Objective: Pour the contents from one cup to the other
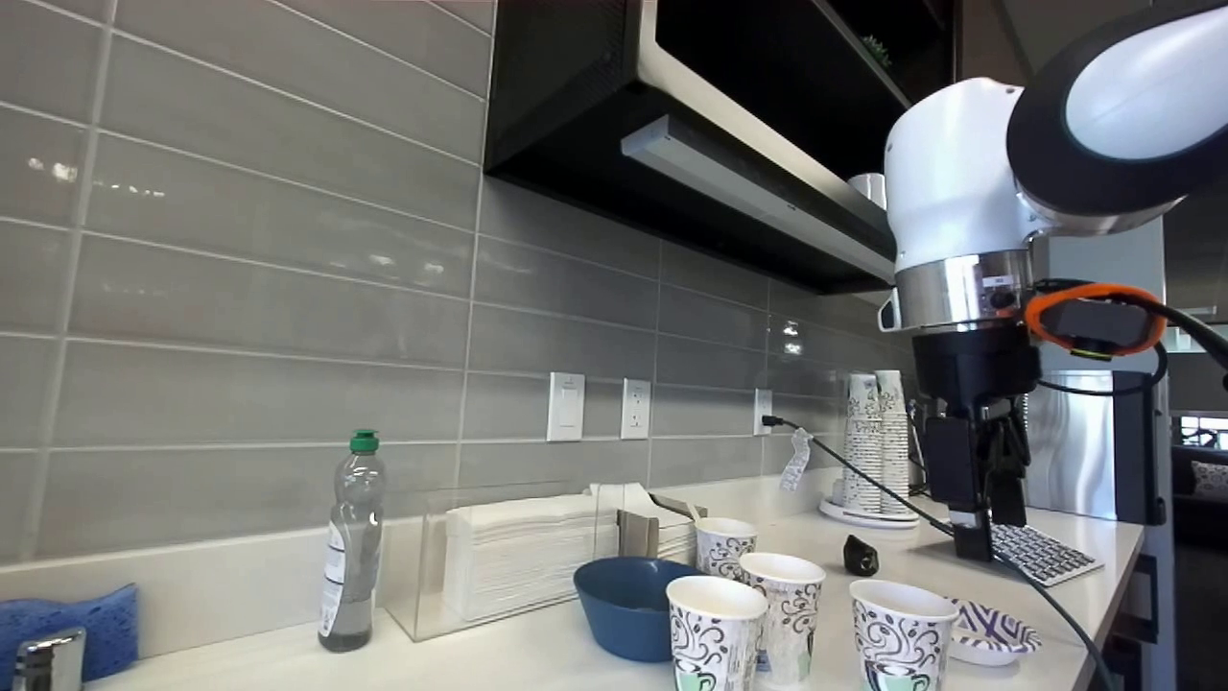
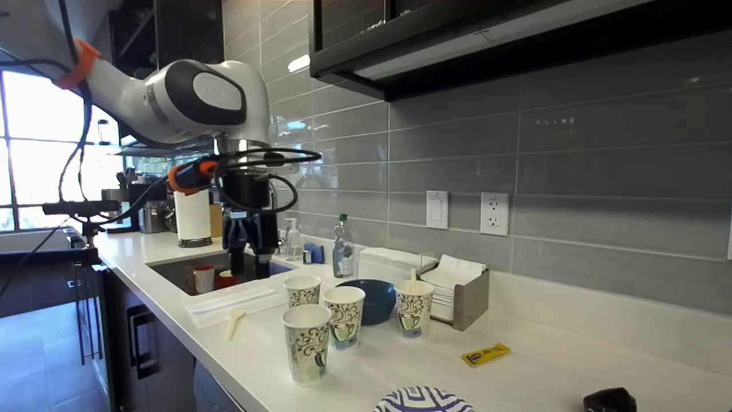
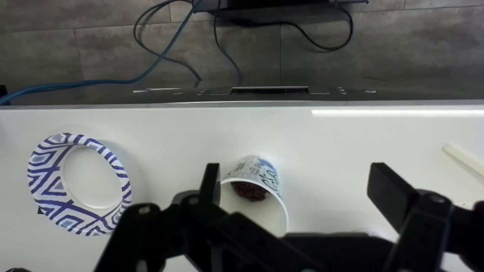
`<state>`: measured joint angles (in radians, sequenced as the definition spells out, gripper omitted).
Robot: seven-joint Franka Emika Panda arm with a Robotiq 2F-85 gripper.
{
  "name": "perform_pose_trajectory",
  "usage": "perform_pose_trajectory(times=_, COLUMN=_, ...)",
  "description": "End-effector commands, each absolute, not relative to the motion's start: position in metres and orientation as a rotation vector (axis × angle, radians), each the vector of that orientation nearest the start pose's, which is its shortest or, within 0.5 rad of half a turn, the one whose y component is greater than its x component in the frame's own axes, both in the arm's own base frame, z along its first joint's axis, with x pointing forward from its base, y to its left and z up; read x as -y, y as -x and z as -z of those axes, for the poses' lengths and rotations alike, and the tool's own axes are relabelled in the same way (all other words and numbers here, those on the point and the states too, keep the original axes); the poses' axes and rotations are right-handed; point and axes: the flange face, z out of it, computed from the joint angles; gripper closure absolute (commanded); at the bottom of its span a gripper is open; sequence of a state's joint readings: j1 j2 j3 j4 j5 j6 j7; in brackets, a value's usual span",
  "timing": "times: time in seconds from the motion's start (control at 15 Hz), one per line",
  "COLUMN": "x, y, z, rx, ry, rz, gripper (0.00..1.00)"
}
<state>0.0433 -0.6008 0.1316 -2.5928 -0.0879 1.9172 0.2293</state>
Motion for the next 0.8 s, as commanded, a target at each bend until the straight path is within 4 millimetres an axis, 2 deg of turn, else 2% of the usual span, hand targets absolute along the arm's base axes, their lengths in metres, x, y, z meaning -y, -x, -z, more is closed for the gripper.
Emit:
perform_pose_trajectory(times=0.0, x=-0.056, y=-0.349, z=-0.445, rx=-0.078, ry=3.308, rz=-0.081, gripper=0.0)
perform_pose_trajectory(times=0.2, x=-0.056, y=-0.349, z=-0.446, rx=-0.078, ry=3.308, rz=-0.073, gripper=0.0)
perform_pose_trajectory(times=0.73, x=-0.004, y=-0.362, z=-0.413, rx=-0.231, ry=3.284, rz=0.095, gripper=0.0)
